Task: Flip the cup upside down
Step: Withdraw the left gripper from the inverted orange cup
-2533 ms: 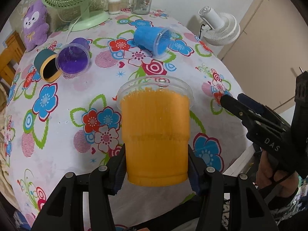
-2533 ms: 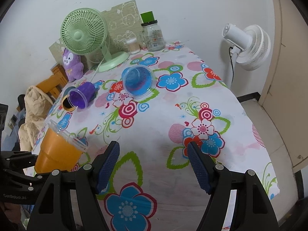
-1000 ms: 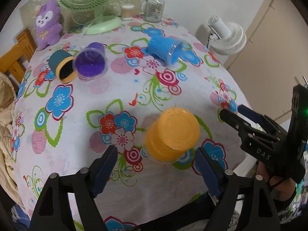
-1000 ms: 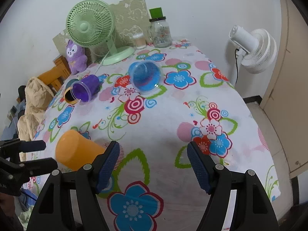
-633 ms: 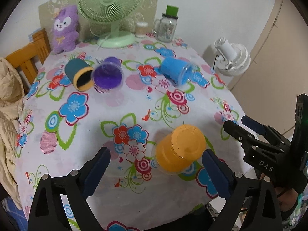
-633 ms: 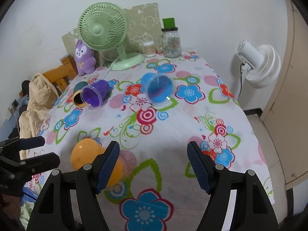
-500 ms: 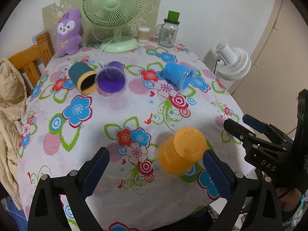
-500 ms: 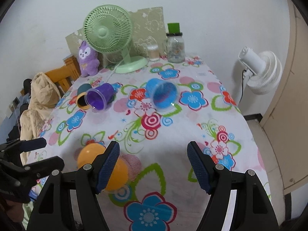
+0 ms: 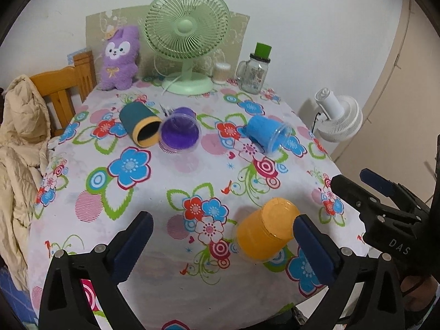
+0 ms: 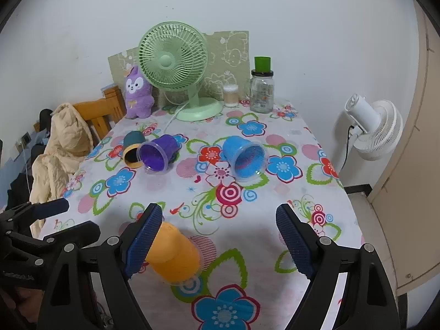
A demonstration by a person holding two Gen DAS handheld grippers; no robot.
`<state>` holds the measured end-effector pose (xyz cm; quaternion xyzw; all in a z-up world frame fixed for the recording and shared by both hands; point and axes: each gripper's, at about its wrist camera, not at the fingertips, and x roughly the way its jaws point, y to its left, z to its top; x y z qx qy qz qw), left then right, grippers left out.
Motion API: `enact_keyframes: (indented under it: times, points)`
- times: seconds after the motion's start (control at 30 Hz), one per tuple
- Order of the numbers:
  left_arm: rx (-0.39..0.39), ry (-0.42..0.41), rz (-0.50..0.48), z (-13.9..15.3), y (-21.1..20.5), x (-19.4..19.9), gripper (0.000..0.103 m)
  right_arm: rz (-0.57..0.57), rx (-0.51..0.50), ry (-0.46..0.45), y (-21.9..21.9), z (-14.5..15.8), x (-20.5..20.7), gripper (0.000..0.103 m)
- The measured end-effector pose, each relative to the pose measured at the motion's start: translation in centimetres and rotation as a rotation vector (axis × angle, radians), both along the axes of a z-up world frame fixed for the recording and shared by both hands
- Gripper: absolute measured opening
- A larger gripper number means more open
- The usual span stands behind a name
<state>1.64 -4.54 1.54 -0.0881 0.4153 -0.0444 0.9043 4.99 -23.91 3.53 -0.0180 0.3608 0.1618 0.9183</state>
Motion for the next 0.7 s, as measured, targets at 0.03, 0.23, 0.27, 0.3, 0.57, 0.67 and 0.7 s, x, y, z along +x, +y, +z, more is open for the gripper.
enact_keyframes:
  times: [0.03,0.23,0.27,0.3,0.57,0.67,0.7]
  points:
    - [0.002,-0.009,0.006,0.1,0.1,-0.1,0.103,0.002,-0.001,-0.002,0.1,0.1,-0.2,0.087]
    - [0.013,-0.042,0.039,0.2,0.6,-0.6,0.103,0.019,-0.015,-0.02,1.0,0.6,-0.7,0.087]
    - [0.014,-0.045,0.038,0.2,0.7,-0.7,0.103,0.023,-0.018,-0.023,1.2,0.7,-0.8,0.087]
    - [0.016,-0.048,0.038,0.2,0.7,-0.8,0.103,0.027,-0.023,-0.026,1.4,0.8,-0.9,0.087]
    - [0.004,-0.07,0.046,0.4,1.3,-1.0,0.103,0.048,-0.033,-0.035,2.2,1.0,-1.3,0.087]
    - [0.011,-0.079,0.045,0.5,1.2,-1.1,0.103,0.048,-0.034,-0.036,2.3,1.0,-1.3,0.087]
    - [0.012,-0.079,0.045,0.5,1.2,-1.1,0.103,0.049,-0.034,-0.036,2.3,1.0,-1.3,0.087]
